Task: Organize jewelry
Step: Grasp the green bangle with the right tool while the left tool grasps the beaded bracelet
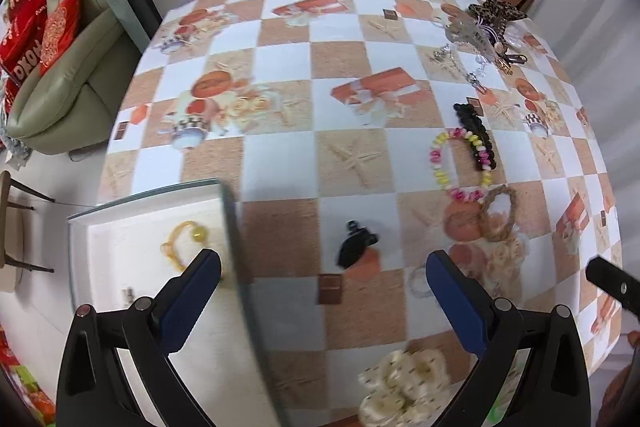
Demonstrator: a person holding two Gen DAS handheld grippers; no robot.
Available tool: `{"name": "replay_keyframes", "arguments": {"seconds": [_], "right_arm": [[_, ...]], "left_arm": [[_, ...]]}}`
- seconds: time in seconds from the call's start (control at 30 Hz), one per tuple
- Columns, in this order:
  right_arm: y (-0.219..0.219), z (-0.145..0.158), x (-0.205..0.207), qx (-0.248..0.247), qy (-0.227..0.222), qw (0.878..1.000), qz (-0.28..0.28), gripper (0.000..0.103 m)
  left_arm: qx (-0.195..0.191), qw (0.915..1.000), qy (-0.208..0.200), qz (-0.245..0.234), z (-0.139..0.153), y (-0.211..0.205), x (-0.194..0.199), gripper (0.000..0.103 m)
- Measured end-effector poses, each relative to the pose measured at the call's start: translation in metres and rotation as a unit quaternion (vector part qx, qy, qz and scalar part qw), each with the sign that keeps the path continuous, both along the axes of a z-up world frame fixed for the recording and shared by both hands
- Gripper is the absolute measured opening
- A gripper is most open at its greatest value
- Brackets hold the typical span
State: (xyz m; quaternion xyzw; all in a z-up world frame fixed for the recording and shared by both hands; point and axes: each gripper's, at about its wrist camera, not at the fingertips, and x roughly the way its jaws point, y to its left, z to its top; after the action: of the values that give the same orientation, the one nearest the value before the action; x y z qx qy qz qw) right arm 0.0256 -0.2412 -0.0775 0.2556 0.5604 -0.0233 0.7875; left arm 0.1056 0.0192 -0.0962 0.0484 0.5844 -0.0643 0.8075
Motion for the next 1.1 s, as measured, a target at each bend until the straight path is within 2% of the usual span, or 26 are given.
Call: {"name": "replay_keyframes", "arguments": {"seconds": [0.1,0.27,0.57,0.93,0.97,1.03,1.1], "right_arm": [[-0.011,-0.003,-0.004,-0.010,0.008,1.000,0.003,0.085],[-0.018,-0.015,-0.017,-0.019,0.046,0.998,0.030,0.085],[-0.001,-0.039,-0.060,-0.044,0.092,0.991,0.089,0.085],[0.022,-0.056,-0.093,-0.103,0.116,0.978,0.142,0.085],[0.024,-0.057,-0.095,-0.109,0.116,0.976,0.146,0.085],[0.029,-0.060,-0.098,-0.121,0.117,0.973,0.155,0.085],[0.033,-0.064,-0.099,-0.127,0.119,0.972,0.160,0.085]], "left_arm": [[-0.002,1.0000,0.007,-0.006,-0.005,-0.012,0.006,0.103],[-0.012,0.9998,0.010,-0.014,-0.008,-0.029,0.013,0.103],[-0.019,0.9994,0.014,-0.024,-0.019,-0.058,0.033,0.103],[-0.019,0.9992,0.024,-0.026,-0.046,-0.089,0.058,0.103],[-0.015,0.9992,0.025,-0.027,-0.049,-0.092,0.059,0.103],[-0.008,0.9990,0.031,-0.030,-0.056,-0.097,0.061,0.091],[-0.004,0.9988,0.038,-0.030,-0.062,-0.099,0.064,0.091]]}}
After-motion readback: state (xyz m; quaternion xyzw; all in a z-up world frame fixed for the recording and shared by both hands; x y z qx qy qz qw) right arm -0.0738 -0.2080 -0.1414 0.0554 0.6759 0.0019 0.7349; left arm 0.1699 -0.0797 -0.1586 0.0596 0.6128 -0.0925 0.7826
